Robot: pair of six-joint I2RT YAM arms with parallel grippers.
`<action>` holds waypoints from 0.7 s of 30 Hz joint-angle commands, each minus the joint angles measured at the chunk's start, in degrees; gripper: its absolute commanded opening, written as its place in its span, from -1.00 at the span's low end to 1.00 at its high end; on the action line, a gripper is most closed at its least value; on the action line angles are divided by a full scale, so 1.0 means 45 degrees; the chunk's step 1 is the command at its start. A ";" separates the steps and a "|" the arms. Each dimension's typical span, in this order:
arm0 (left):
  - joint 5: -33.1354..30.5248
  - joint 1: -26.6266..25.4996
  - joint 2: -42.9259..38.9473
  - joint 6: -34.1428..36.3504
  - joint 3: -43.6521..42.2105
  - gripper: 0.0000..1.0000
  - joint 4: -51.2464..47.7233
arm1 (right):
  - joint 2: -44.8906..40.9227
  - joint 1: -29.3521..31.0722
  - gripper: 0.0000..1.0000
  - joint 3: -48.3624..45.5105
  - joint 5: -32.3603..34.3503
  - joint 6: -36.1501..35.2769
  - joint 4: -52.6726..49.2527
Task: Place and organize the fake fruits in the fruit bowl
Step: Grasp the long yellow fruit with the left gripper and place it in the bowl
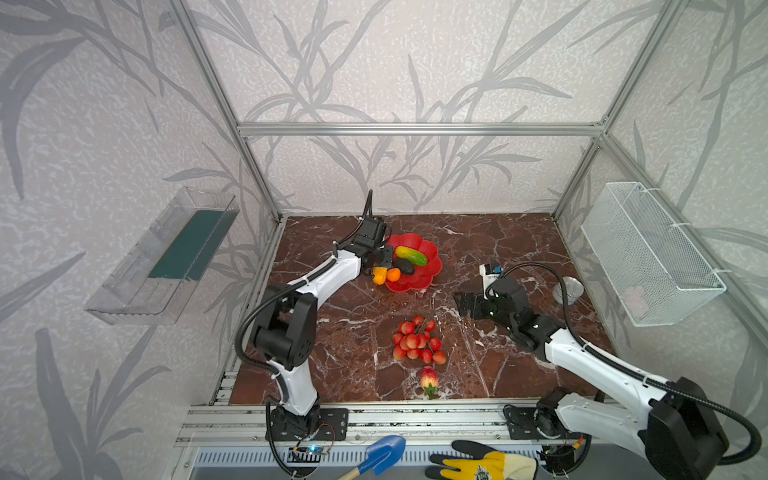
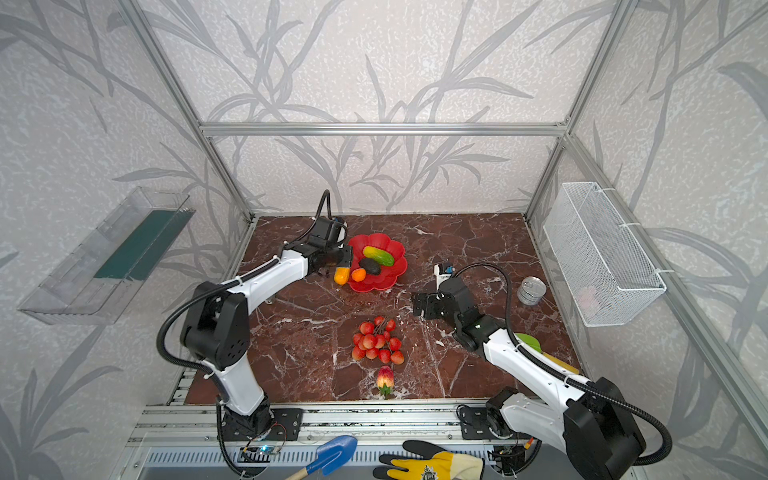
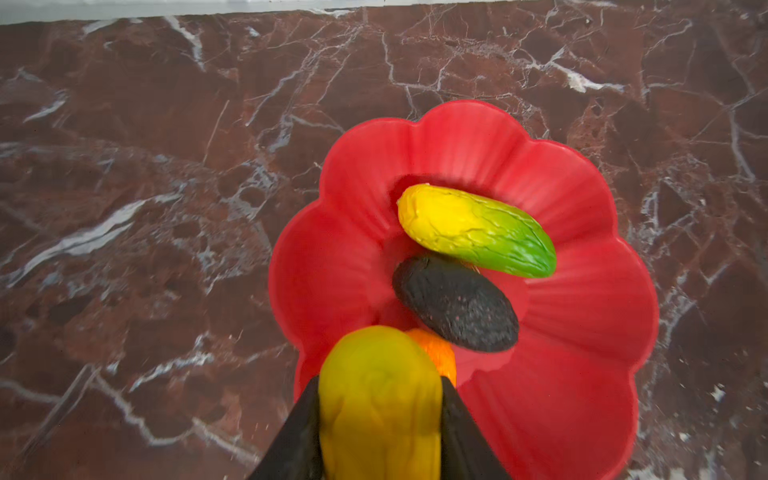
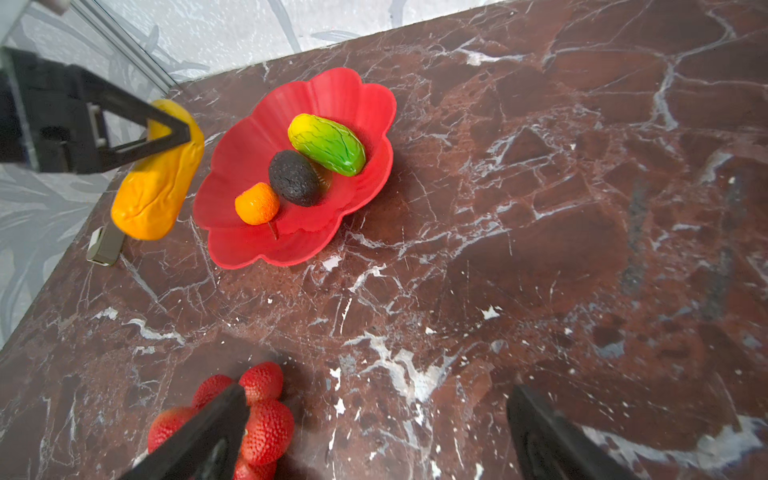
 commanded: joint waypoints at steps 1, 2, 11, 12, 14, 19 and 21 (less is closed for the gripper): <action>-0.0667 -0.0017 0.1403 0.0792 0.2002 -0.45 -0.1813 | -0.0682 0.0037 0.95 -0.0331 0.0302 -0.0003 -0.0882; -0.0716 -0.0028 0.1896 0.0832 0.2595 -0.44 -0.2181 | -0.0842 0.0041 0.95 -0.0429 0.0362 -0.0030 -0.0967; -0.1566 -0.0021 0.4179 0.0530 0.4785 -0.28 -0.3239 | -0.1063 0.0023 0.95 -0.0747 0.0498 -0.0110 -0.1348; -0.1519 -0.0028 0.4238 0.0493 0.4905 -0.22 -0.3377 | -0.1065 0.0029 0.95 -0.0750 0.0500 -0.0113 -0.1350; -0.1384 -0.0029 0.4003 0.0415 0.4929 -0.08 -0.3378 | -0.1082 0.0035 0.95 -0.0696 0.0462 -0.0139 -0.1443; -0.0390 -0.0048 0.2330 0.0720 0.3959 0.07 -0.1938 | -0.1177 0.0058 0.94 -0.0501 -0.0120 -0.0350 -0.1957; -0.0267 -0.0038 0.1552 0.0702 0.3443 0.12 -0.1255 | -0.1217 0.0184 0.92 -0.0476 -0.0405 -0.0394 -0.2199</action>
